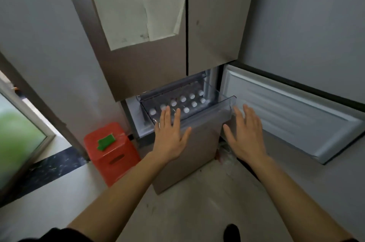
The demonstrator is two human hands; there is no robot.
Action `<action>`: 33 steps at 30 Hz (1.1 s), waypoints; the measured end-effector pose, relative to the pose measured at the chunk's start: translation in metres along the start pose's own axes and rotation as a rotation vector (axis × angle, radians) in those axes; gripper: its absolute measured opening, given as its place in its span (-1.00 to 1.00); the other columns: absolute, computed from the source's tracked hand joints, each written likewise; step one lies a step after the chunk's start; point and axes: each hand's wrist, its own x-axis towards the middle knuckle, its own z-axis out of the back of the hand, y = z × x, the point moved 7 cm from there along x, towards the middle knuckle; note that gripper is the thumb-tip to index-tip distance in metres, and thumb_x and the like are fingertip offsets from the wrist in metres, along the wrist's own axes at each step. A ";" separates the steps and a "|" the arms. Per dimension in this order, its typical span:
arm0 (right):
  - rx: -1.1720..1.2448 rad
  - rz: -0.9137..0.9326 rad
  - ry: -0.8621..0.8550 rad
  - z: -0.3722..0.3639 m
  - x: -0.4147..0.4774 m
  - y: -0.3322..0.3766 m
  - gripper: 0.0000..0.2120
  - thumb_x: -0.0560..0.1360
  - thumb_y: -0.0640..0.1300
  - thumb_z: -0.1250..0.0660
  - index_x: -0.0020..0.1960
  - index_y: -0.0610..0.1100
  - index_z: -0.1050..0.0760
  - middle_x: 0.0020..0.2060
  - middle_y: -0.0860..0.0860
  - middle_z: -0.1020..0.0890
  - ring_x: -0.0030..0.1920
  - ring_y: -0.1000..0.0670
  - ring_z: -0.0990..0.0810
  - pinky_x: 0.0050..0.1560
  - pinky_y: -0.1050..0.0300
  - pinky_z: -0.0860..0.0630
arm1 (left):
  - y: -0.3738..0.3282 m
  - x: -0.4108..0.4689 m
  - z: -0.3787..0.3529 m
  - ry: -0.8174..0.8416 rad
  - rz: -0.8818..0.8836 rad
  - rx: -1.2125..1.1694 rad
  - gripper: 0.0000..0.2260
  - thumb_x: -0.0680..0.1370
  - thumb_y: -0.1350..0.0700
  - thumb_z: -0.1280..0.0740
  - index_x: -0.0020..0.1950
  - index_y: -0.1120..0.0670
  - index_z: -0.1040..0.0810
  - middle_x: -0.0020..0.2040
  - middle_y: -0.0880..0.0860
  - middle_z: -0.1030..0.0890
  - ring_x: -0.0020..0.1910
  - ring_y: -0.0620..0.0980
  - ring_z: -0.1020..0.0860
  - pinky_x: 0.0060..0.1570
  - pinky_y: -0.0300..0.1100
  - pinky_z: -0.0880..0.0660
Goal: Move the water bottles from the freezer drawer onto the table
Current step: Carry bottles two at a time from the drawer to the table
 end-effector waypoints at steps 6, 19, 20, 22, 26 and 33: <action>0.066 0.059 0.160 -0.068 0.086 -0.032 -0.38 0.64 0.12 -0.14 0.60 -0.12 -0.10 0.57 -0.25 -0.14 0.57 -0.24 -0.07 0.55 -0.21 -0.04 | 0.028 0.066 -0.041 0.075 0.159 0.102 -0.34 0.64 -0.27 -0.01 0.64 -0.01 0.10 0.62 0.15 0.21 0.60 0.16 0.21 0.55 0.18 0.08; 0.168 0.328 0.578 -0.177 0.228 -0.013 -0.44 0.62 0.08 -0.21 0.54 -0.13 -0.23 0.38 -0.21 -0.46 0.34 -0.22 -0.44 0.26 -0.14 -0.46 | 0.068 0.146 -0.083 0.111 0.495 0.074 -0.34 0.63 -0.24 -0.09 0.64 0.00 0.04 0.63 0.18 0.13 0.60 0.18 0.12 0.53 0.19 -0.01; 0.181 0.339 0.617 -0.188 0.231 -0.008 -0.46 0.62 0.09 -0.20 0.53 -0.12 -0.24 0.36 -0.20 -0.48 0.31 -0.22 -0.47 0.21 -0.13 -0.50 | 0.075 0.151 -0.086 0.109 0.502 0.066 -0.34 0.63 -0.23 -0.12 0.63 0.01 0.02 0.63 0.19 0.11 0.60 0.20 0.09 0.52 0.19 -0.04; 0.181 0.332 0.674 -0.207 0.238 0.001 -0.48 0.63 0.10 -0.18 0.51 -0.09 -0.25 0.34 -0.18 -0.49 0.27 -0.21 -0.50 0.14 -0.10 -0.53 | 0.085 0.160 -0.091 0.116 0.494 0.048 -0.34 0.63 -0.17 -0.18 0.63 0.05 -0.03 0.62 0.21 0.07 0.58 0.24 0.03 0.52 0.15 -0.06; 0.189 0.317 0.721 -0.240 0.244 0.021 -0.51 0.63 0.06 -0.21 0.51 -0.04 -0.26 0.28 -0.18 -0.53 0.22 -0.23 -0.54 0.07 -0.07 -0.51 | 0.108 0.181 -0.101 0.127 0.489 -0.020 -0.30 0.61 -0.07 -0.29 0.62 0.10 -0.03 0.60 0.27 0.06 0.56 0.30 -0.02 0.49 0.10 -0.10; 0.401 0.122 0.841 -0.306 0.245 0.056 -0.50 0.62 0.00 -0.26 0.52 -0.04 -0.25 0.24 -0.19 -0.57 0.18 -0.23 -0.56 0.15 -0.07 -0.54 | 0.163 0.208 -0.121 0.175 0.632 -0.047 -0.21 0.58 -0.09 -0.33 0.63 0.06 0.08 0.61 0.23 0.14 0.58 0.30 0.12 0.52 0.14 -0.05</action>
